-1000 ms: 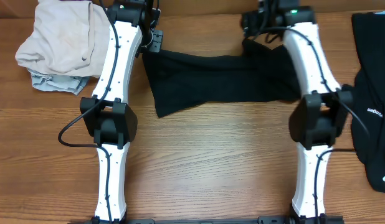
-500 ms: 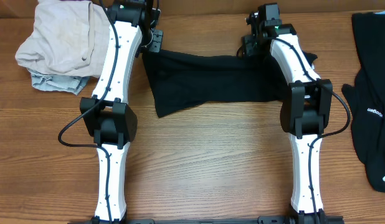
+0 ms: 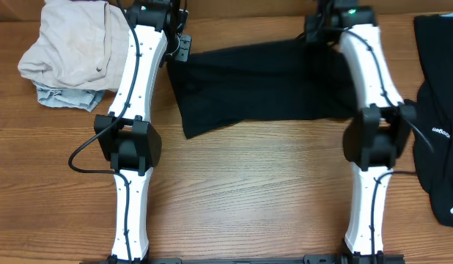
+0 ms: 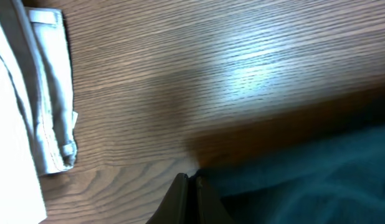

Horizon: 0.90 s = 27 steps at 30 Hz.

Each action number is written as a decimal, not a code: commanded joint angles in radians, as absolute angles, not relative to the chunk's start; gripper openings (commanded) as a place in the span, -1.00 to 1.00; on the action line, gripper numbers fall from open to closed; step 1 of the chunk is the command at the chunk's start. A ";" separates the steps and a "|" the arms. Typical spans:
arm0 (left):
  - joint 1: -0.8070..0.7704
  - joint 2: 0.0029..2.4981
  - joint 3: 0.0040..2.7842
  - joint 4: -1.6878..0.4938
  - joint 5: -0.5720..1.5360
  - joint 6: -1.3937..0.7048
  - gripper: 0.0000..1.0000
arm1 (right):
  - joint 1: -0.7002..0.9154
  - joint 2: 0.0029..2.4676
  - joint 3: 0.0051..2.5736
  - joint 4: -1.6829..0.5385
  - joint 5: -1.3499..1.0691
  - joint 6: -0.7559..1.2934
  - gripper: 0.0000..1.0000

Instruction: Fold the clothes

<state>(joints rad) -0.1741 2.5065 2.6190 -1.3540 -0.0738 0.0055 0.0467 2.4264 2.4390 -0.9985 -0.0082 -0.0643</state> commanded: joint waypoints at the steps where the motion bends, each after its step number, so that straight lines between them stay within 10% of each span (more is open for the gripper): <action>1: -0.153 2.445 2.634 -1.352 -0.134 0.000 -0.92 | -0.002 2.314 2.482 -1.045 -0.009 -0.105 -0.82; 27: -0.112 2.355 2.634 -1.446 -0.110 0.012 -0.92 | -0.089 2.268 2.474 -1.324 -0.237 -0.191 -0.76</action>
<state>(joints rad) -0.1150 2.3730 2.6209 -1.4330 -0.1314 0.0059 -0.0864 2.3085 2.4718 -1.3090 -0.1337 -0.1841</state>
